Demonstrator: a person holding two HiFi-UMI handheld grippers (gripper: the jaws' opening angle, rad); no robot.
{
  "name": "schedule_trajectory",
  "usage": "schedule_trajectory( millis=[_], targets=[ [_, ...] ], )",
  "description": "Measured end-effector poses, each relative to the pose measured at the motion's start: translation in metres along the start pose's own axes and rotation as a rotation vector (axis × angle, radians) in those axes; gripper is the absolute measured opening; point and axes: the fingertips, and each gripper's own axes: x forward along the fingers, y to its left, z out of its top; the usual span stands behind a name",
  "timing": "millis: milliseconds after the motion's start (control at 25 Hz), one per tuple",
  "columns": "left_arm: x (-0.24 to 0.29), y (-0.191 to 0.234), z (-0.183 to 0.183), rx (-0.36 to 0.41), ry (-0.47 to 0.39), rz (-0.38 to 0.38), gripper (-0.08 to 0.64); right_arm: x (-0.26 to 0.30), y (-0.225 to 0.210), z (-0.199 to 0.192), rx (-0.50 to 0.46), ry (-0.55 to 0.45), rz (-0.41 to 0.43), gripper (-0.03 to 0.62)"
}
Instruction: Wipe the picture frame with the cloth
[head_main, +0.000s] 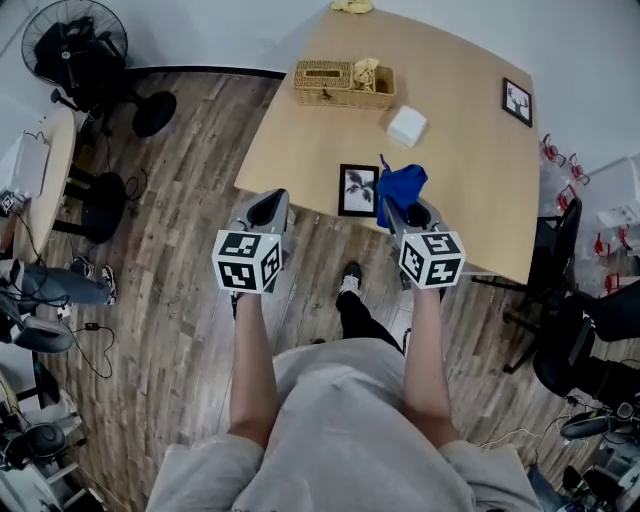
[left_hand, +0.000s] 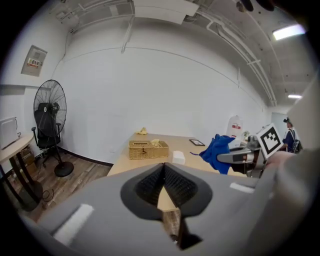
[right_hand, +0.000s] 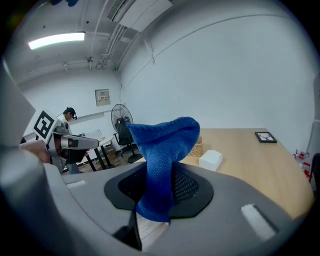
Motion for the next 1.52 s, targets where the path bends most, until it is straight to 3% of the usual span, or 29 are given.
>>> schedule_trajectory(
  millis=[200,640,1000,1520],
  targets=[
    [0.044,-0.009,-0.006,0.068,0.095,-0.008,0.052,0.03,-0.035,0.003,-0.033,0.039,0.041,0.112],
    [0.121,-0.05,-0.082,0.274,0.353,-0.183,0.052,0.073,-0.109,-0.043,-0.128,0.188,0.106,0.112],
    [0.156,-0.063,-0.114,0.374,0.488,-0.314,0.052,0.102,-0.113,-0.057,-0.071,0.175,0.171,0.109],
    [0.19,-0.059,-0.135,0.473,0.59,-0.449,0.052,0.12,-0.115,-0.074,-0.005,0.223,0.118,0.107]
  ],
)
